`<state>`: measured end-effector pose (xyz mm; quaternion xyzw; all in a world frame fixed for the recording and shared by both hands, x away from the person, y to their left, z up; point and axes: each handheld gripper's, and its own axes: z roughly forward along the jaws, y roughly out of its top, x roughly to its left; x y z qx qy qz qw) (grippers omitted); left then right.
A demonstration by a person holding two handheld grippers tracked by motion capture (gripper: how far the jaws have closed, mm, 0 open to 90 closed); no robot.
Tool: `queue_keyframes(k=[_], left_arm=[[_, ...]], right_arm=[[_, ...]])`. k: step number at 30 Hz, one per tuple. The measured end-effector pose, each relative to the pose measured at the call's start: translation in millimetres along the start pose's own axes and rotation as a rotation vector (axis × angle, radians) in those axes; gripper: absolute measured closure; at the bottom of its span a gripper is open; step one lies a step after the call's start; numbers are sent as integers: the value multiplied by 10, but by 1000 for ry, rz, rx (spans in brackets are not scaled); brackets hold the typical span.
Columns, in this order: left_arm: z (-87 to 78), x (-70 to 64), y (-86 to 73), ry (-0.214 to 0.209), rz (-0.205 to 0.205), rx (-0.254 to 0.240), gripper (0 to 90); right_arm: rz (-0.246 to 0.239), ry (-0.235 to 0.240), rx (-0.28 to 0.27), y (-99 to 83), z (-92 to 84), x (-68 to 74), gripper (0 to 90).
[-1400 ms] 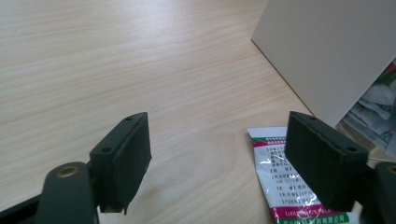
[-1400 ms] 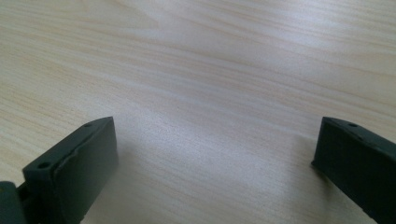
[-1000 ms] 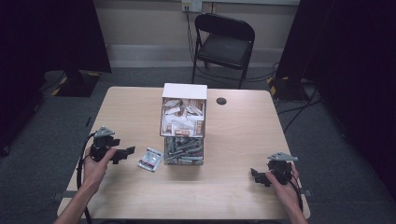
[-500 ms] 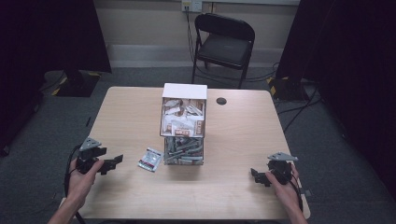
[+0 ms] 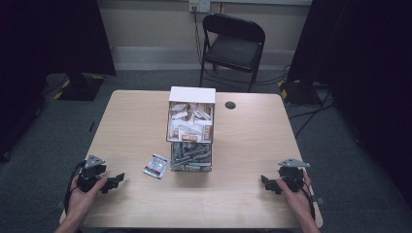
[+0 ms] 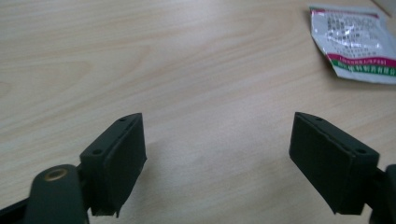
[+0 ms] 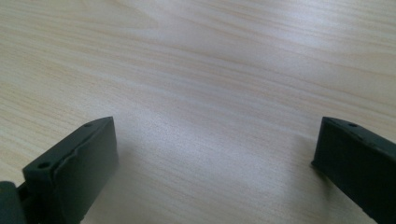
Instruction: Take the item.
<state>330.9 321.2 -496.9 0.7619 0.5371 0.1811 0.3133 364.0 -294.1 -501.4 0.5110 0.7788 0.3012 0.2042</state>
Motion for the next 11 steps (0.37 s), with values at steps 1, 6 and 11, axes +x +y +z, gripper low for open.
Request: queue_keyframes(k=[1,6,11], left_arm=[[24,-18,-14,-13,17,12,204],[71,6,-51,21,9,-26,196],[93,5,-87,20,17,-61,146]], right_arm=[[0,0,0,0,0,0,0],[3,-2,1,-1,-1,2,0],[3,-2,1,-1,-2,3,0]])
